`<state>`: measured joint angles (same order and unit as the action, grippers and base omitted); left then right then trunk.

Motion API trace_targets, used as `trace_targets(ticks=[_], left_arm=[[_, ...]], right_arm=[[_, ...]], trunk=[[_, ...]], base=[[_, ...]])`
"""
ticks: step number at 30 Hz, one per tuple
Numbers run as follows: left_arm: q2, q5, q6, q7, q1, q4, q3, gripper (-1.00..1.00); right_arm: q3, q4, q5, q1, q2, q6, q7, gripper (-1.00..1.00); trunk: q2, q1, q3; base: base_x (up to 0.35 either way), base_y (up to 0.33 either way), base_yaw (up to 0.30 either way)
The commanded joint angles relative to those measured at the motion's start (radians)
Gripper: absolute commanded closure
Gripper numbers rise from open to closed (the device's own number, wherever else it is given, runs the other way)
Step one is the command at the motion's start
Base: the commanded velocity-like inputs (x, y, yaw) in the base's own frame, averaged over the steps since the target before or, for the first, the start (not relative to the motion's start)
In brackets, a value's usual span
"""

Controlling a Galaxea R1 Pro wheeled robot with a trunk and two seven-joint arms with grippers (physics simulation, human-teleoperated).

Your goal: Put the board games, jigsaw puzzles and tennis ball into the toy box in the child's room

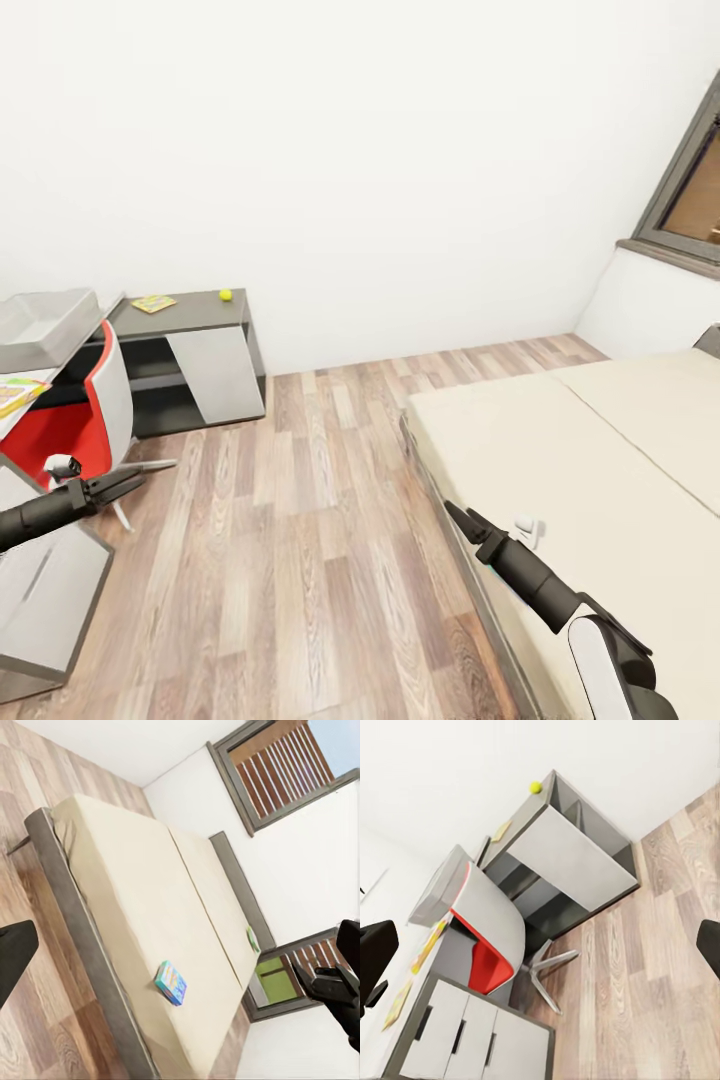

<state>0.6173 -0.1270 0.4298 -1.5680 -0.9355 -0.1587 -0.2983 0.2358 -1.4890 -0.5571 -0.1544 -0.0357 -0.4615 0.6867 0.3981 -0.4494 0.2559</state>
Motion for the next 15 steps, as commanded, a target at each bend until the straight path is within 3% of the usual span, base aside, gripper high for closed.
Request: trace_targets(ticks=[1, 15], left_arm=[[0.001, -0.009, 0.011, -0.003, 0.0, 0.0, 0.008, -1.0], [0.001, -0.009, 0.01, -0.003, 0.0, 0.0, 0.008, -1.0]], right_arm=[[0.002, 0.0, -0.006, -0.001, -0.001, -0.008, 0.002, -1.0], [0.003, 0.012, -0.006, -0.002, -0.001, -0.008, 0.002, -1.0]], trunk=[[0.002, -0.001, 0.001], [0.002, -0.001, -0.013]], base=[[0.002, 0.281, -0.253], [0.0, 0.281, -0.251]])
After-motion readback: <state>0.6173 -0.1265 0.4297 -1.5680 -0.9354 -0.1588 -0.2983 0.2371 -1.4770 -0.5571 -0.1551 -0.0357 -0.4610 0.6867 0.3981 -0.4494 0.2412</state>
